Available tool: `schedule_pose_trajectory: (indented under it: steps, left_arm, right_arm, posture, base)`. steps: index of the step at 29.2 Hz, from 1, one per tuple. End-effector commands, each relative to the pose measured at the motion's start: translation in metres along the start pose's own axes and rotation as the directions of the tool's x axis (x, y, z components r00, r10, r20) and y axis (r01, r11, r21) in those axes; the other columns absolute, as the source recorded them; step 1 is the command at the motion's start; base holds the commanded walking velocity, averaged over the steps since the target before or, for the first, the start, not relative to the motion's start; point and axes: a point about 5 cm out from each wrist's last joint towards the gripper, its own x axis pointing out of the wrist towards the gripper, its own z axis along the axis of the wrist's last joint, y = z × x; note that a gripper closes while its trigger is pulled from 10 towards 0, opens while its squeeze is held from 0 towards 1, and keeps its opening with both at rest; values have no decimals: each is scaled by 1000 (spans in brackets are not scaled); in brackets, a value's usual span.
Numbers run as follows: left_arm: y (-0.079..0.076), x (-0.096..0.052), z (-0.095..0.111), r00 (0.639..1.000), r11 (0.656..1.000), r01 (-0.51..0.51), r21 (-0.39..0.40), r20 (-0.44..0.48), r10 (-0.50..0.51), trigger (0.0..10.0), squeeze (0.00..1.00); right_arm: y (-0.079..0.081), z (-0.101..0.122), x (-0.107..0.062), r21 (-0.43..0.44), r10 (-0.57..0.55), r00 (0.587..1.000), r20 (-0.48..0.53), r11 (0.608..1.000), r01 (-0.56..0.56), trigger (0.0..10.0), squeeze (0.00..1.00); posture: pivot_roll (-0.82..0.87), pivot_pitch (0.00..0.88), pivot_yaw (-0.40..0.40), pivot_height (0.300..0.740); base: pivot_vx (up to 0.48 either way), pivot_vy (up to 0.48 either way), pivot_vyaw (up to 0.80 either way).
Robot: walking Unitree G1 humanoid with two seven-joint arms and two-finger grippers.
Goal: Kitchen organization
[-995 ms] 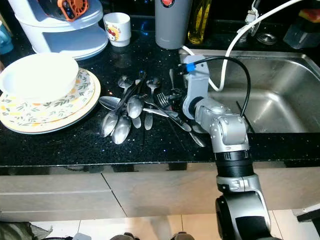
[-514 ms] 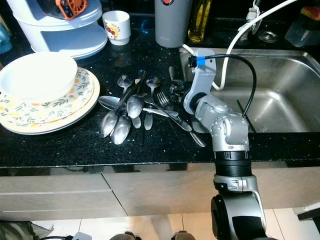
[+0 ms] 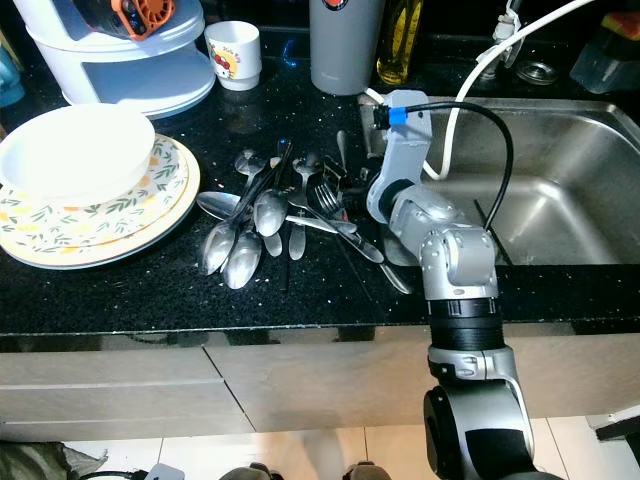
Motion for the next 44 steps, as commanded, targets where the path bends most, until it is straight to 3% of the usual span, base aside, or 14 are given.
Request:
schedule_pose_trajectory:
  steps: [1, 2, 5, 14, 15, 16, 17, 34, 44]
  left_arm:
    - [-1, 0, 2, 1000, 1000, 5, -3, 6, -5, 10000, 0]
    - [-1, 0, 2, 1000, 1000, 5, -3, 6, -5, 10000, 0]
    - [-1, 0, 0, 1000, 1000, 4, 2, -1, -4, 10000, 0]
    - [-5, 0, -5, 1000, 1000, 10, -1, -8, -10, 10000, 0]
    - [-5, 0, -5, 1000, 1000, 11, -1, -9, -11, 10000, 0]
    - [-5, 0, -5, 1000, 1000, 11, -1, -9, -11, 10000, 0]
    - [-6, 0, -5, 1000, 1000, 11, -2, -10, -11, 10000, 0]
    - [-6, 0, -7, 1000, 1000, 11, -12, -13, -11, 10000, 0]
    - [-5, 0, -4, 1000, 1000, 9, -10, -6, -9, 10000, 0]
  right_arm:
    - [-6, -4, 1, -24, -46, 998, -46, 999, 45, 10000, 494]
    - [-6, -4, 1, -24, -46, 998, -46, 999, 45, 10000, 494]
    - [-8, -12, 2, -47, -77, 990, -118, 996, 72, 10000, 24]
    - [-3, -17, 4, -86, -65, 975, -213, 995, 48, 10000, 0]
    - [-2, -18, 5, -91, -56, 972, -226, 995, 37, 4392, 0]
    - [-2, -18, 5, -91, -56, 972, -226, 995, 37, 4392, 0]
    - [-1, -19, 5, -95, -49, 970, -240, 995, 26, 0, 0]
    - [-1, -22, 3, -39, -26, 962, -270, 999, 16, 0, 0]
    - [1, -9, 5, 41, 1, 989, -147, 999, 5, 0, 0]
  posture:
    - [17, 139, -41, 740]
    - [17, 139, -41, 740]
    - [15, 140, -48, 740]
    - [7, 142, -70, 740]
    - [6, 142, -75, 740]
    - [6, 142, -75, 740]
    - [7, 141, -77, 740]
    - [7, 150, -73, 740]
    - [12, 145, -65, 740]
  base:
    - [0, 0, 0]
    - [0, 0, 0]
    - [0, 0, 0]
    - [0, 0, 0]
    - [0, 0, 0]
    - [0, 0, 0]
    - [0, 0, 0]
    - [0, 0, 0]
    - [0, 0, 0]
